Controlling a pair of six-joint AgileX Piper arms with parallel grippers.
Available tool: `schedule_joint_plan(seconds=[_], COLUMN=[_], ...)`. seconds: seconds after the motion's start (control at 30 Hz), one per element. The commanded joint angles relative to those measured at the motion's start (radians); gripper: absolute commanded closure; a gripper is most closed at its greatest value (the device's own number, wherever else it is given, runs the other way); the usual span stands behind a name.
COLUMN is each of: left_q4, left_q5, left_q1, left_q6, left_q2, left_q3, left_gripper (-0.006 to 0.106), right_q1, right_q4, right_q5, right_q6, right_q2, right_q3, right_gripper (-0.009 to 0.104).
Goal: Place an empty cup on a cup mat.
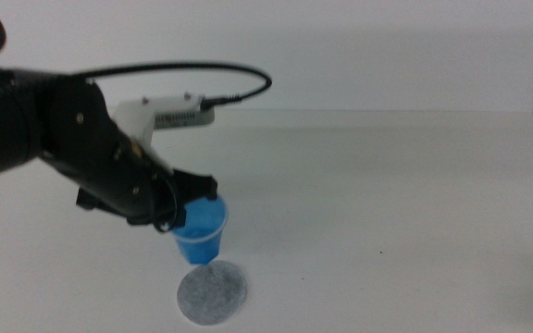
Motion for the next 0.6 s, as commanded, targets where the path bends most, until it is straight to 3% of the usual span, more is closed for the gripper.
schedule_joint_plan(seconds=[0.0, 0.57], left_q4=[0.003, -0.173], left_q5=[-0.043, -0.137], left_q1=[-0.006, -0.006], left_q6=[-0.014, 0.131], left_q2=[-0.004, 0.123], left_q3=[0.038, 0.105], left_gripper=[0.102, 0.101], right_q1=[0.002, 0.002], right_q4=[-0.007, -0.007], right_q5=[-0.007, -0.007], right_q6=[-0.004, -0.004], right_q2=[-0.005, -0.005], right_q3=[0.003, 0.003], right_gripper=[0.002, 0.002])
